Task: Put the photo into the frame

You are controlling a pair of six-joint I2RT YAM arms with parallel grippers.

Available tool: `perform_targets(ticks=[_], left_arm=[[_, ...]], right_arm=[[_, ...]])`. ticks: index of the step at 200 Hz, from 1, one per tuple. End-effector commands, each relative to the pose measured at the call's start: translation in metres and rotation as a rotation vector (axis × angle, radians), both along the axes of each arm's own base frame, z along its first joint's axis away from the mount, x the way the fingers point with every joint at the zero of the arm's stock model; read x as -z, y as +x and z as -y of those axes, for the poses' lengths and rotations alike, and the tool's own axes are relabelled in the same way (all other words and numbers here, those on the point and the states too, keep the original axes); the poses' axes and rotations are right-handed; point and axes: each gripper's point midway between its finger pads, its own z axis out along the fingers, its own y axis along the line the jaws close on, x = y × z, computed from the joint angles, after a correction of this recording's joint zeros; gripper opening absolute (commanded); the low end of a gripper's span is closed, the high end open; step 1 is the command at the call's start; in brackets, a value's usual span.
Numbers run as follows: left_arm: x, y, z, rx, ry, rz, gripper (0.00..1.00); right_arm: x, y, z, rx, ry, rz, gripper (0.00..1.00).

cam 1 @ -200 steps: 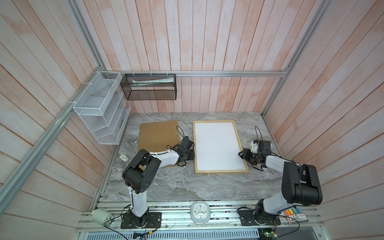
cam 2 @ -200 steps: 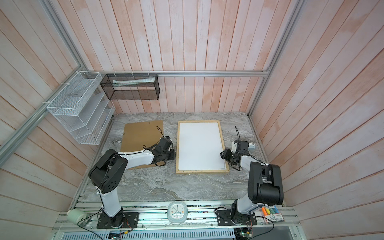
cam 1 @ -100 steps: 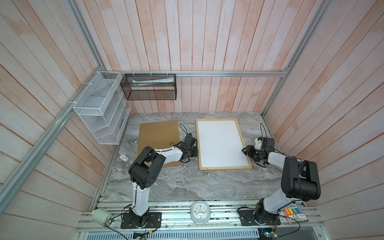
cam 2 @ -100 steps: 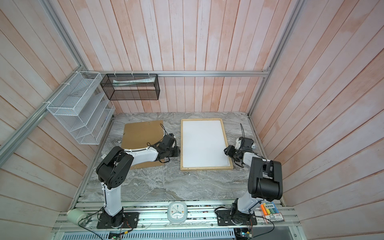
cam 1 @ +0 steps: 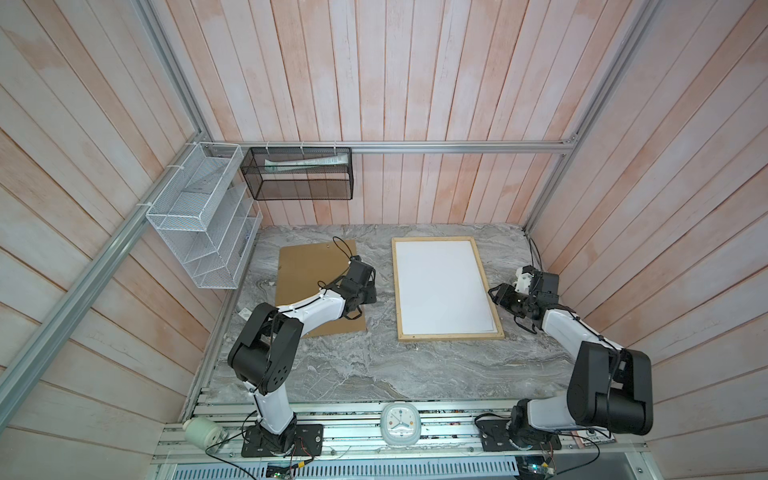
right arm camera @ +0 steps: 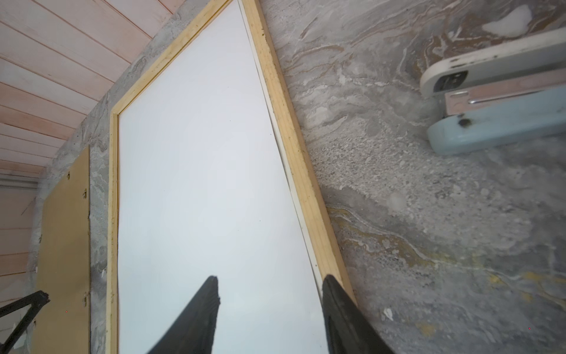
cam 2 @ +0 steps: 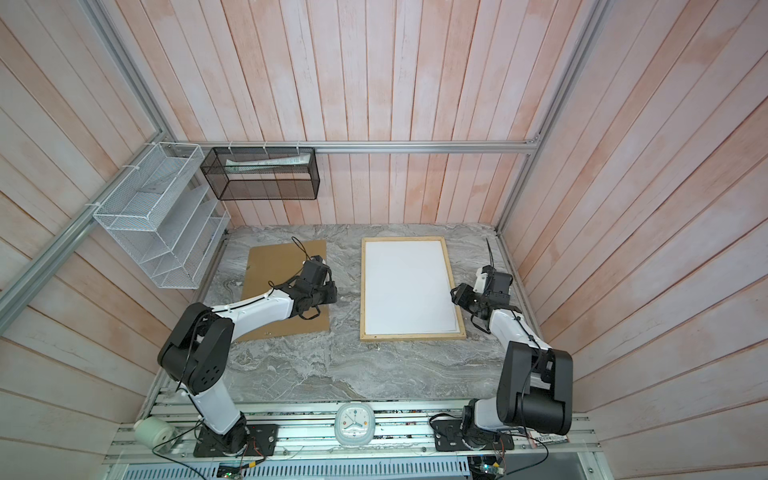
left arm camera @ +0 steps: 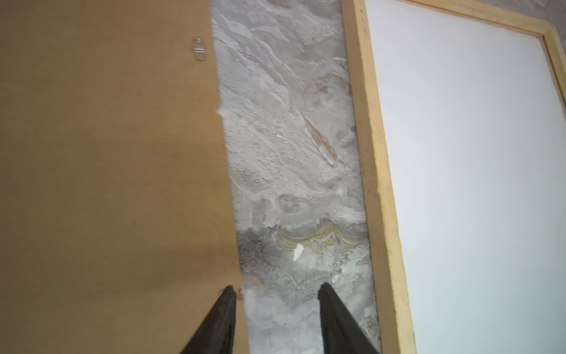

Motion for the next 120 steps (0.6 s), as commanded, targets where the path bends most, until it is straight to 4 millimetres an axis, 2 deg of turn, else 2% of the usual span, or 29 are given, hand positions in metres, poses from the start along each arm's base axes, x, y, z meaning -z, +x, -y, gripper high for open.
perform_targets(ticks=[1,22,46,76,120], left_arm=[[0.019,-0.013,-0.039,-0.057,0.103,-0.060,0.47],[0.032,-0.021,-0.059,-0.093,0.128,-0.098,0.47],[0.046,-0.033,-0.070,-0.105,0.130,-0.134,0.47],[0.058,-0.043,-0.067,-0.092,0.101,-0.167,0.46],[0.066,-0.049,-0.050,-0.052,0.044,-0.190,0.45]], right_arm=[[0.003,-0.012,-0.018,-0.029,0.027,-0.027,0.56],[0.002,-0.016,-0.042,-0.078,0.034,-0.027,0.55],[0.000,-0.018,-0.074,-0.137,0.039,-0.020,0.56],[-0.001,-0.017,-0.113,-0.221,0.052,-0.016,0.56],[0.003,-0.011,-0.150,-0.295,0.064,-0.026,0.56]])
